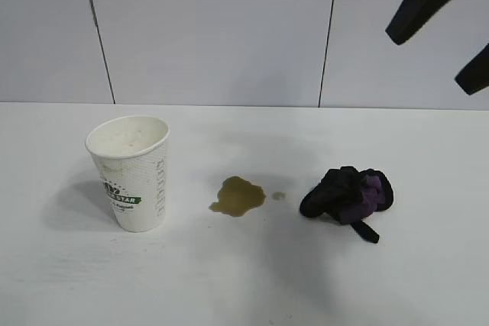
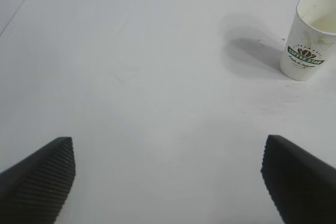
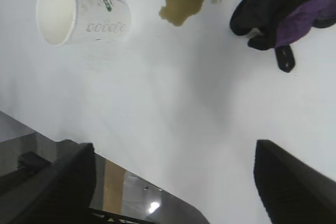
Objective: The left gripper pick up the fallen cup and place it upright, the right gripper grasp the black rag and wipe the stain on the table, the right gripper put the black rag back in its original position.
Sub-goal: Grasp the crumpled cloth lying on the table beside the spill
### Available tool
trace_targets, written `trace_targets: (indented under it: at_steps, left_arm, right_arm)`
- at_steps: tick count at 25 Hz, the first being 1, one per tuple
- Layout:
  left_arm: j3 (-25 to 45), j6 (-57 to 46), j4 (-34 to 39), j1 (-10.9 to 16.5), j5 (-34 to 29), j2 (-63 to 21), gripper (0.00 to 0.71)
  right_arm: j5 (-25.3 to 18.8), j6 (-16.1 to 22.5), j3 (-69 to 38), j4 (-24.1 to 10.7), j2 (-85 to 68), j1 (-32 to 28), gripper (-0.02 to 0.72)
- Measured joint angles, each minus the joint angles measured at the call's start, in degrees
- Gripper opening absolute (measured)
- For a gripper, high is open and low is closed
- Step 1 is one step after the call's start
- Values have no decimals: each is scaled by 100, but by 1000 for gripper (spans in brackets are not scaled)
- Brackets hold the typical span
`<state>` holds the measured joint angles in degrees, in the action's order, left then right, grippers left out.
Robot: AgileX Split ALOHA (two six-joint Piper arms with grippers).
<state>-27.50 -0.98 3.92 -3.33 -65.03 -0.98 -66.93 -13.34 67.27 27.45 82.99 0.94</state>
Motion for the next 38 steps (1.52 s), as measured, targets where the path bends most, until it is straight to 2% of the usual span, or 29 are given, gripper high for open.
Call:
trace_targets:
  at_steps: [2,4,9,11,14,18,23,31,38]
  left_arm:
    - [0,0,0,-14,14,0,694]
    - [0,0,0,-14,29,0,694]
    - [0,0,0,-31,29,0,694]
    - [0,0,0,-31,31,0,694]
    - [0,0,0,-31,31,0,694]
    - [0,0,0,-31,31,0,694]
    - [0,0,0,-31,31,0,694]
    - [0,-4,0,-31,31,0,694]
    - [0,-16,0,-31,31,0,694]
  right_arm:
    - [192,62,0,-366,68,0,566]
    - [417,147,0,-578,214,0,566]
    - [816,175,19,-607,867,58,566]
    - [973,175,19,-607,1183,193,566]
    - [1430,204,19,-668,1556,540,566]
    - [2065,459,30,-932,1962,856,566]
    - [2374,763,37,-1298,2504,914,566]
    - [2933,906,37,-1309,2766,914,566]
    - [3231,1084,42,-1296,2781,914,566]
